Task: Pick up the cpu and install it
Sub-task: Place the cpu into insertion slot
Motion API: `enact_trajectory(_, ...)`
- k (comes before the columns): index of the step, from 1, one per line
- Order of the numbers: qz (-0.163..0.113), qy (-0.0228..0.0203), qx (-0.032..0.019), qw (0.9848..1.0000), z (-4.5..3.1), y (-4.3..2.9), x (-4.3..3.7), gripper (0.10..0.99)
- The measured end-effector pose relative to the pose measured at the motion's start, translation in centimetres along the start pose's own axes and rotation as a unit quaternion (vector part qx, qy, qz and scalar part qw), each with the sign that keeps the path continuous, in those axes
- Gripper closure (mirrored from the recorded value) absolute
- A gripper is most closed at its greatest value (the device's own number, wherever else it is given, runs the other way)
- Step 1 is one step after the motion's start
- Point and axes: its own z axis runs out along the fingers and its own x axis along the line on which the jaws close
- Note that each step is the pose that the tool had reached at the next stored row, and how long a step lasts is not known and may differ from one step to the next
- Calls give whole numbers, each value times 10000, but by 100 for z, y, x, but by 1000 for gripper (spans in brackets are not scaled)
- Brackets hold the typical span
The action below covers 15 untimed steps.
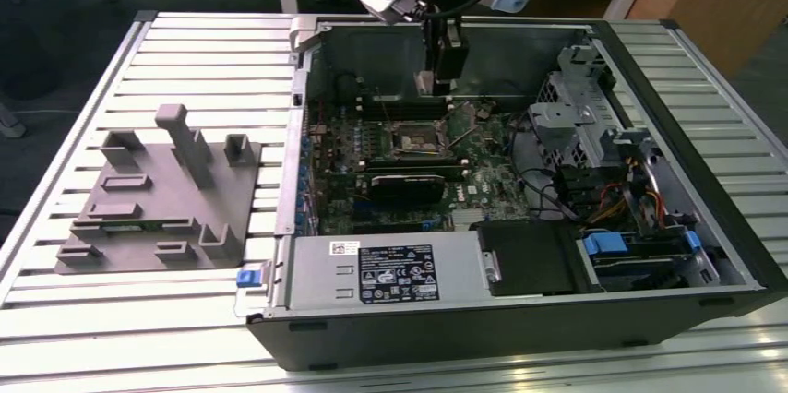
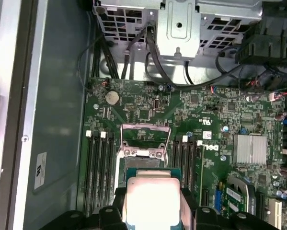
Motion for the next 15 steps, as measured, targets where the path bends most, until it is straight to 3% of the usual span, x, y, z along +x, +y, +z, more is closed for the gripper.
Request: enact_trajectory(15, 21, -1, 0, 10000, 169, -11, 7, 557)
